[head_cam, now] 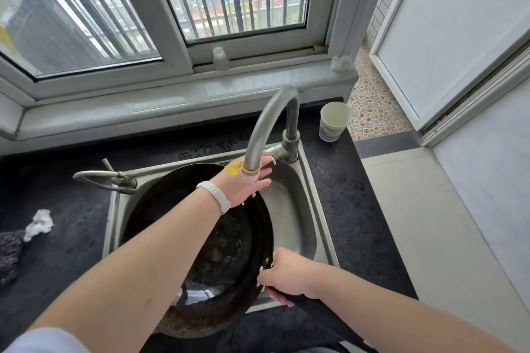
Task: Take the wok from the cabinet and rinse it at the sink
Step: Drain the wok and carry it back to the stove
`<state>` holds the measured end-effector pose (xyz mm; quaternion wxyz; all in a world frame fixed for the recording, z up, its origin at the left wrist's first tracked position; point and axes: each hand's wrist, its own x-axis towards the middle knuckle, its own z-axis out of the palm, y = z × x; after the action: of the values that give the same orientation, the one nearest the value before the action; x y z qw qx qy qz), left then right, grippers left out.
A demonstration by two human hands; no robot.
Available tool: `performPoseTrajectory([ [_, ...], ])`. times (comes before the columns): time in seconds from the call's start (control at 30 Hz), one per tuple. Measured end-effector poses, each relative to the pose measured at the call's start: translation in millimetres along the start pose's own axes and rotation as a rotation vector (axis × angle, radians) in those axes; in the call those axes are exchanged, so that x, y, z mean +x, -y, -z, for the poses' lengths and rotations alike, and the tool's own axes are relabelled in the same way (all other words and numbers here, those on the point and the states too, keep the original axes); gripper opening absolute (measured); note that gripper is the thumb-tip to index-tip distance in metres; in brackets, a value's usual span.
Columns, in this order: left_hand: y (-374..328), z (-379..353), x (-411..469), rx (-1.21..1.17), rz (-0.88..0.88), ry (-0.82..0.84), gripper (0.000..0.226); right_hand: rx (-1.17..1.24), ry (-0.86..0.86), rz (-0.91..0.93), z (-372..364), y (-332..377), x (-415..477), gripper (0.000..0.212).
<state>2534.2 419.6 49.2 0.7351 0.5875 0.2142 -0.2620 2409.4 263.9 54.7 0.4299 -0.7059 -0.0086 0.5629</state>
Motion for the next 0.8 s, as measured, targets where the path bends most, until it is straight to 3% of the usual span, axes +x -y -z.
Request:
performPoseTrajectory([
  [0.2, -8, -6, -7, -0.109, 0.029, 0.0, 0.04, 0.001, -0.006, -0.012, -2, 4, -2, 0.029],
  [0.37, -11, -7, -32, 0.025, -0.056, -0.013, 0.03, -0.033, -0.062, -0.048, -6, 10, -4, 0.039],
  [0.43, -15, 4, -52, 0.062, -0.106, -0.104, 0.023, -0.041, -0.085, -0.055, -7, 12, -5, 0.038],
  [0.57, -2, 47, -103, 0.171, -0.144, -0.36, 0.033, -0.026, -0.115, -0.044, -12, 16, -4, 0.037],
  [0.8, 76, 131, -195, 0.475, -0.237, -0.71, 0.028, 0.011, -0.156, -0.047, -32, 16, -8, 0.039],
])
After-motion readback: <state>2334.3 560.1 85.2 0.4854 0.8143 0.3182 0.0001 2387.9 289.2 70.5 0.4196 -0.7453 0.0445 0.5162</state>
